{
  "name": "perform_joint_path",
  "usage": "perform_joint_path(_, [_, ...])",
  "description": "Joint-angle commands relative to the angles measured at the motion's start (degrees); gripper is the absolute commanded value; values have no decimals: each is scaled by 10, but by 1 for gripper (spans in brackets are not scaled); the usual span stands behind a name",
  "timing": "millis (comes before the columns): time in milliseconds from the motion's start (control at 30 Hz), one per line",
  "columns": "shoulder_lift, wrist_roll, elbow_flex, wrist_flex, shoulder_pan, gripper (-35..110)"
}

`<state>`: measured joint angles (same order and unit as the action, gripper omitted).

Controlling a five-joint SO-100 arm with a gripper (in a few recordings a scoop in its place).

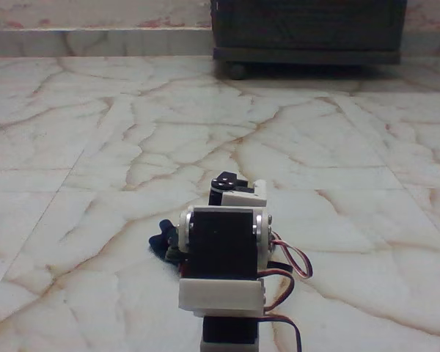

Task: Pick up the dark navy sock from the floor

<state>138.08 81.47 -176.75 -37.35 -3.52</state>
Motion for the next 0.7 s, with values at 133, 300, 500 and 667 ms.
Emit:
perform_joint_path(133, [8,-41,9,4,3,0])
perform_joint_path(300, [-69,-83,132,127,4,0])
perform_joint_path(500, [-175,-180,251,192,8,0])
perform_joint_path(667, [-276,-303,355,251,13,0])
